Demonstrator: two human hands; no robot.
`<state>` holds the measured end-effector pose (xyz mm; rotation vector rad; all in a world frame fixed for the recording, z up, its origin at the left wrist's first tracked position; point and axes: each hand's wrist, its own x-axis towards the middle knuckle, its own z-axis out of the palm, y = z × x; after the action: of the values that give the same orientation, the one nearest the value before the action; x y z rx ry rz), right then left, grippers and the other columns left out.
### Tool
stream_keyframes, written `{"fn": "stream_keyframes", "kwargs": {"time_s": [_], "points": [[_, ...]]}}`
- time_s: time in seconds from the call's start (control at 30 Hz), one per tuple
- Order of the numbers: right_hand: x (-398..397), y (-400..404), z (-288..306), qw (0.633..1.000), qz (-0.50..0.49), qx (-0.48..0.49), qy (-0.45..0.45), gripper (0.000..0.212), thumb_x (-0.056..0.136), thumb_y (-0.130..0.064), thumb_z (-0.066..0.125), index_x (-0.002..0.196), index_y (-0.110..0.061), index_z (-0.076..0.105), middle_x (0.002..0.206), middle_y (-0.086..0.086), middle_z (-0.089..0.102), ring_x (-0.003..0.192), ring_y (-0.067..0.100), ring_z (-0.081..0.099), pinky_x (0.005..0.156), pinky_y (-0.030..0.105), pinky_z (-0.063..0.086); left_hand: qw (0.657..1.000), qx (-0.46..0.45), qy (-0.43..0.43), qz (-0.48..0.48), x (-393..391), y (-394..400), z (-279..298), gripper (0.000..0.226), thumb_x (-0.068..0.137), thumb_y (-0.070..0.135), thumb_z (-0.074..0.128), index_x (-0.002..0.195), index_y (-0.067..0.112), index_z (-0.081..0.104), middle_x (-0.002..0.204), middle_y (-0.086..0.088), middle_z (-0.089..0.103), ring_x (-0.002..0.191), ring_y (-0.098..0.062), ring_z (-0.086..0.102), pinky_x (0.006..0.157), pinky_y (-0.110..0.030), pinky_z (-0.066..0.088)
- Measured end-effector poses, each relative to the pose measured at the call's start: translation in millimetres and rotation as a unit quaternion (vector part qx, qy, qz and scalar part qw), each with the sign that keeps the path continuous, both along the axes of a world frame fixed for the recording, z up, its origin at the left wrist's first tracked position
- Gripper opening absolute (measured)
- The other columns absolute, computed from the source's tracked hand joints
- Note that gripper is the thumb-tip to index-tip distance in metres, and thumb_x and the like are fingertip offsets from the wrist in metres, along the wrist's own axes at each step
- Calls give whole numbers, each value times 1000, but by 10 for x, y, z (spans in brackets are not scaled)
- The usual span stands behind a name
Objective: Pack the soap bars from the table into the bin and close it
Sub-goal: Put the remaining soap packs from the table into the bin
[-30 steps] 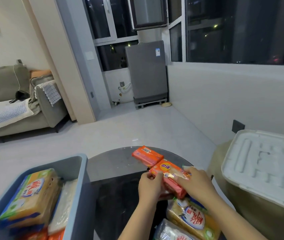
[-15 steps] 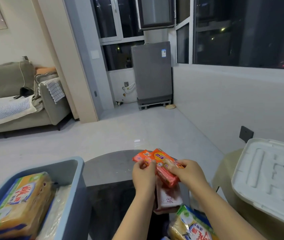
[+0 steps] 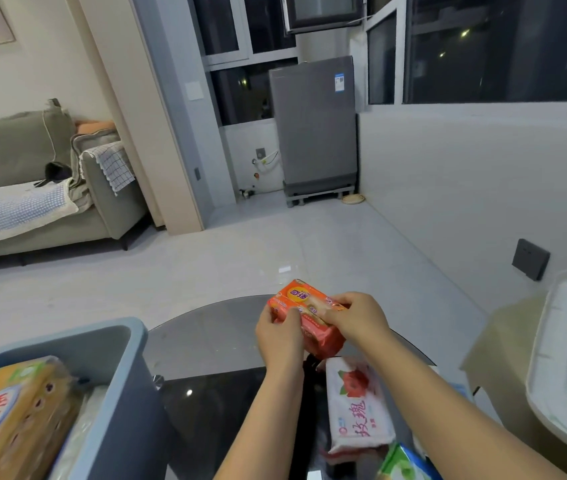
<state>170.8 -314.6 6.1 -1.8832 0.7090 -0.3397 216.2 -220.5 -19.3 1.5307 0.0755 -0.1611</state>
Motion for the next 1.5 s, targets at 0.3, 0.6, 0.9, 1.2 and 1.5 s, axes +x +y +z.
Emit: {"fn": "stream_keyframes", "kwargs": {"time_s": [0.3, 0.6, 0.9, 1.2, 1.5], "points": [[30, -54, -38, 996, 51, 49, 49, 16, 82, -25, 60, 86, -12, 68, 95, 10, 71, 88, 23, 63, 74, 29, 46, 999, 16, 39, -17, -154, -62, -51, 37, 90, 23, 51, 127, 26, 54, 126, -8, 57, 109, -26, 60, 93, -41, 52], [-251, 239, 124, 991, 6, 135, -9, 27, 88, -28, 59, 87, -3, 69, 84, 19, 68, 77, 34, 66, 75, 47, 54, 997, -23, 12, -67, -391, 20, 294, 38, 93, 17, 46, 130, 21, 57, 127, -8, 63, 111, -26, 63, 96, -46, 51], [-895, 811, 897, 992, -7, -4, -125, 31, 87, -42, 56, 95, -15, 71, 88, 4, 73, 82, 21, 68, 81, 42, 56, 990, -98, -103, -10, -975, 477, 1102, 33, 93, 17, 48, 124, 26, 57, 108, 8, 63, 94, -4, 60, 63, -16, 47], [-1383, 1557, 1494, 984, 18, -7, -179, 37, 87, -39, 59, 112, -13, 65, 106, 6, 70, 95, 23, 66, 88, 40, 54, 983, -96, -158, 8, -1442, 1273, 1719, 28, 94, 21, 50, 120, 26, 58, 91, 19, 57, 83, -1, 56, 55, -11, 41], [-1308, 2222, 1571, 983, 61, 3, -173, 35, 86, -40, 60, 110, -16, 65, 101, 2, 69, 91, 19, 65, 84, 34, 55, 987, -47, -152, 2, -1456, 2147, 1895, 35, 91, 13, 53, 125, 20, 58, 112, -3, 64, 89, -12, 61, 57, -20, 46]]}}
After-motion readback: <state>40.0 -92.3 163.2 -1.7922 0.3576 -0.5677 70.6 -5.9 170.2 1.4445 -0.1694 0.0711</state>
